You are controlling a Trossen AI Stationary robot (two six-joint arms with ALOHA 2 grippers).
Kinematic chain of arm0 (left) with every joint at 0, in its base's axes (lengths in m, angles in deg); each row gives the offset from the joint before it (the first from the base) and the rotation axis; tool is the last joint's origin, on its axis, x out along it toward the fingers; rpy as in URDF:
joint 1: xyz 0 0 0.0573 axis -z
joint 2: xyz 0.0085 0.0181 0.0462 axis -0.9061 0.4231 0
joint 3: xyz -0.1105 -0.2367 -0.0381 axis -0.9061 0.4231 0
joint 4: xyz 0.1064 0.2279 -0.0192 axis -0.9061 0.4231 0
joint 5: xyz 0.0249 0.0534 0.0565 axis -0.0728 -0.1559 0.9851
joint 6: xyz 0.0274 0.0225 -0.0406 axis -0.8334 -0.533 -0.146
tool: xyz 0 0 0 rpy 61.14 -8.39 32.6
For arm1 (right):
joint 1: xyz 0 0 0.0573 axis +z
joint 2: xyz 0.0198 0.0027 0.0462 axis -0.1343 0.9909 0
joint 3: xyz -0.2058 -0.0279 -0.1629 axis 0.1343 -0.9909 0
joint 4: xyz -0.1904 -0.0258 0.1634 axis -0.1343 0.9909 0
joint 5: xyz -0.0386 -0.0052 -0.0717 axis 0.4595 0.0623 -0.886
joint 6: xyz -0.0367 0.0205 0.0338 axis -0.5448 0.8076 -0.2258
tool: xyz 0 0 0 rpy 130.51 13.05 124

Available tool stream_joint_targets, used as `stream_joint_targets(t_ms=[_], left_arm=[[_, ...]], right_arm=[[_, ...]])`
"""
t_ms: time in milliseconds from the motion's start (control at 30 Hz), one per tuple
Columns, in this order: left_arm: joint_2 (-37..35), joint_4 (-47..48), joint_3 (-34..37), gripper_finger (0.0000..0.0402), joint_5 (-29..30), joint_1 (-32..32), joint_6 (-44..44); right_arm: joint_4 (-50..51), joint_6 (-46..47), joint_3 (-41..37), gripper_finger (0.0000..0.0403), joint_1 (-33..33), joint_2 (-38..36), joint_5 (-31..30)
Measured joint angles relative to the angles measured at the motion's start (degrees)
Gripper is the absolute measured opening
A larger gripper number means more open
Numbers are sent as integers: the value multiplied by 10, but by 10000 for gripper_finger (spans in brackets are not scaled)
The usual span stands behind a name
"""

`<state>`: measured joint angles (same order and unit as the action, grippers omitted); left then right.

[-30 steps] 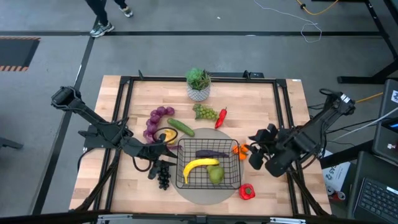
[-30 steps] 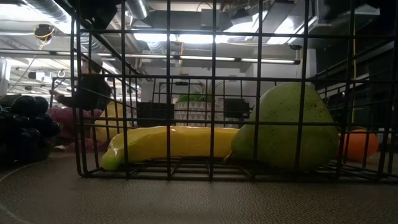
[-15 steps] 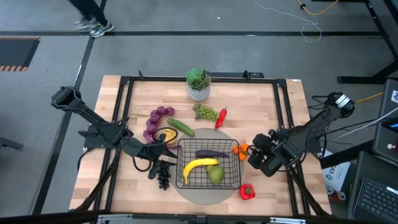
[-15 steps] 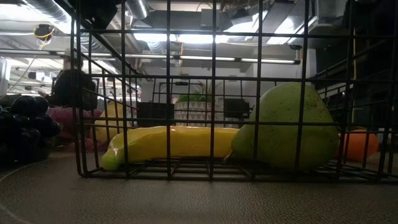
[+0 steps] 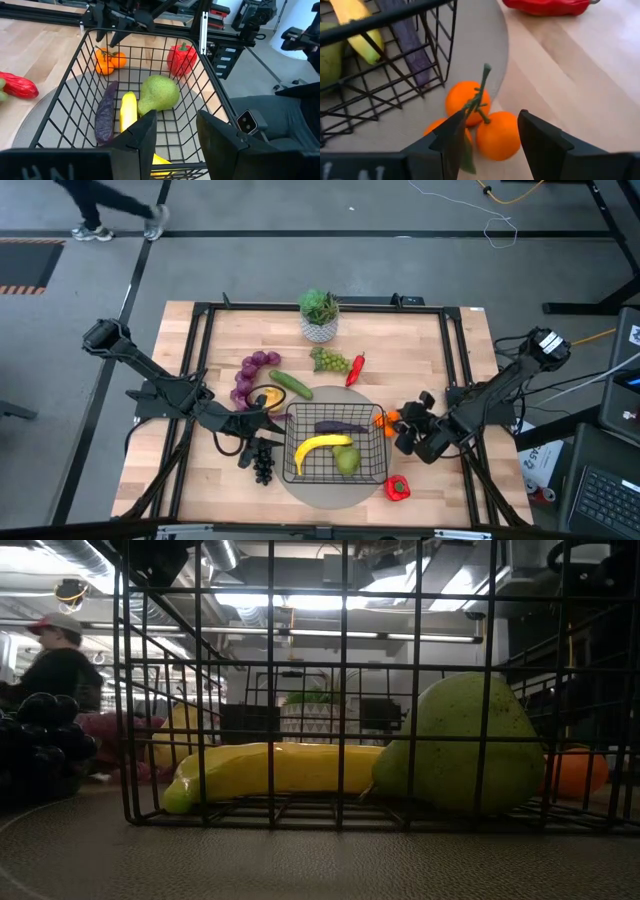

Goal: Build produce basket
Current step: Put the orange tangerines into the black wire basket

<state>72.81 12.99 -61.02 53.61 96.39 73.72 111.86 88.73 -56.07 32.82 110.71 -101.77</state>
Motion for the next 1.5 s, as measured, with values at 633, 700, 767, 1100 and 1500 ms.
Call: stream_joint_targets(t_ms=[633,700,767,1100,1500], left_arm=[[0,0,0,134,0,0,-4],[0,0,0,134,0,0,-4],[0,0,0,134,0,0,-4],[0,0,0,134,0,0,-4],[0,0,0,134,0,0,-4]], right_arm=[[-176,-89,-58,182,-46,0,-16],[-173,-88,-58,182,-53,1,-15],[-172,-87,-58,182,-59,4,-10],[-192,-71,-58,145,-74,45,27],[-190,-71,-58,11,-74,45,22]])
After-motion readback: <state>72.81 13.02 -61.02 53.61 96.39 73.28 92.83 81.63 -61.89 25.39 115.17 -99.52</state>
